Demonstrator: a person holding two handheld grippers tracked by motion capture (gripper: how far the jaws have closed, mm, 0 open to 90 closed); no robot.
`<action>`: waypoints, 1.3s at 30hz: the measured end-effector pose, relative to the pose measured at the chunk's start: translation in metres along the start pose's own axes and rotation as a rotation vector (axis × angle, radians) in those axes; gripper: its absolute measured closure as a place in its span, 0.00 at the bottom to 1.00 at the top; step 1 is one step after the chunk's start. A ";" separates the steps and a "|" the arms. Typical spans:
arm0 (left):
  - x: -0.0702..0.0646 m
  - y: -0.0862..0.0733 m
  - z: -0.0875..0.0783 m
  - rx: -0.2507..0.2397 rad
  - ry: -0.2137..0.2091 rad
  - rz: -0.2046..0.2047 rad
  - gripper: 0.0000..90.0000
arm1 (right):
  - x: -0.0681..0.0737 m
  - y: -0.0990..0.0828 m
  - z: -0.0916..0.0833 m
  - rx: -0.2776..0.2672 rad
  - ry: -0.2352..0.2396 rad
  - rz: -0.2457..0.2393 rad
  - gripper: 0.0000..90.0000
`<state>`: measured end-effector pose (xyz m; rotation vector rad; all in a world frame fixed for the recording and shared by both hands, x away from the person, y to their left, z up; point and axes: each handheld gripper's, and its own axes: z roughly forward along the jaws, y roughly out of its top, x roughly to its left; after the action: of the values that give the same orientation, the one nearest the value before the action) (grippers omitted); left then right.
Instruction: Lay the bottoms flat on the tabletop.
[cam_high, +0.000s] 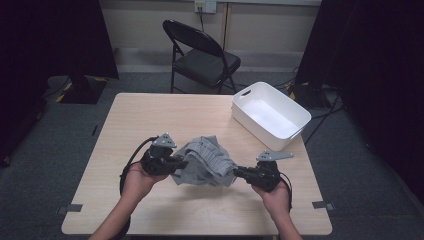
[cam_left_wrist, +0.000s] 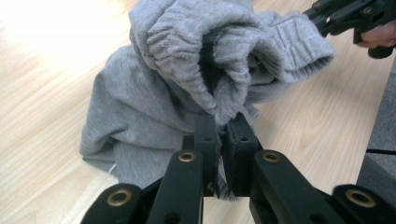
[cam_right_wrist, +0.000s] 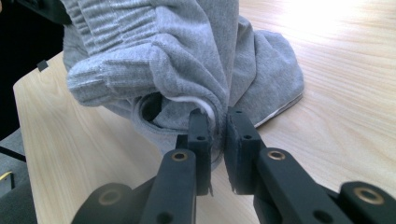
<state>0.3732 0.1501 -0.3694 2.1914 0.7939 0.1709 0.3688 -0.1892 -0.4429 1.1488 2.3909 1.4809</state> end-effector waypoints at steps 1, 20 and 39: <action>0.000 0.002 -0.001 0.001 0.002 0.003 0.95 | 0.000 0.000 0.000 0.000 -0.002 0.001 0.90; -0.006 0.031 0.003 -0.030 -0.007 0.013 0.95 | -0.004 -0.003 -0.003 0.008 -0.005 0.018 0.90; -0.009 0.037 0.036 0.016 -0.014 0.021 0.95 | -0.003 -0.002 -0.004 0.043 -0.053 -0.022 0.60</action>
<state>0.3968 0.1032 -0.3661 2.2141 0.7673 0.1605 0.3682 -0.1951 -0.4433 1.1517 2.4034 1.3808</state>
